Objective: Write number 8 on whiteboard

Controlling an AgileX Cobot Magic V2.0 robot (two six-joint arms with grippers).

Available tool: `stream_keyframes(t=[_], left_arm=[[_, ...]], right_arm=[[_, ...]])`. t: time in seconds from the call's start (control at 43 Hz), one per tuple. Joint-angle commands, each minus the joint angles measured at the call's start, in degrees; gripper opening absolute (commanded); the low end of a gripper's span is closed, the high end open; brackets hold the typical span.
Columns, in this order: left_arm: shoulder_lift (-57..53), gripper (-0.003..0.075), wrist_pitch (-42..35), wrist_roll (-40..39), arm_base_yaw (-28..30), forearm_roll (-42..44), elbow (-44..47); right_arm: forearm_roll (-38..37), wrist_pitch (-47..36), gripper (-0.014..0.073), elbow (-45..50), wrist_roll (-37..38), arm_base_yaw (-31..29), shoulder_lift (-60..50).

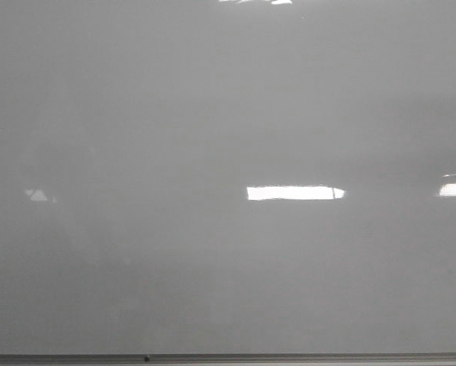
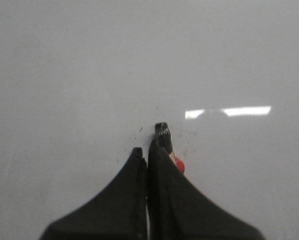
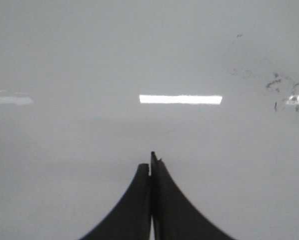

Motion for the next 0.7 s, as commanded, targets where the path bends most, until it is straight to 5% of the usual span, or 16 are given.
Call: stream_keyframes(t=[0.0,0.093,0.163,0.302,0.395,0.488,0.674], left_arm=[[5.9,-0.0017,-3.3,-0.1,0.1,-1.1,-2.2],[7.6,0.0027,-3.4,-0.1,0.1,-1.2,-2.2],[8.0,0.0132,-3.6,-0.1,0.1,-2.6,-2.2],[8.1,0.0528,-3.7,-0.1,0.1,-4.0,-2.2],[8.1,0.0694,-3.8,-0.1,0.1,-4.2,-2.2],[8.9,0.0685,-3.7,-0.1,0.1,-5.3,-2.1],[18.5,0.0659,-2.1,0.0,-3.3,-11.1,-3.7]], right_arm=[[-0.1,-3.7,-0.0066,-2.6,-0.2,-0.3,4.4],[-0.1,-3.3,-0.0058,-2.6,-0.2,-0.3,5.2],[-0.1,-3.4,0.0003,-2.6,-0.2,-0.3,5.2],[-0.1,-3.5,0.0335,-2.6,-0.2,-0.3,5.2],[-0.1,-3.5,0.0520,-2.6,-0.2,-0.3,5.2],[-0.1,-3.5,0.0610,-2.6,-0.2,-0.3,5.2],[-0.1,-3.5,0.0614,-2.6,-0.2,-0.3,5.2]])
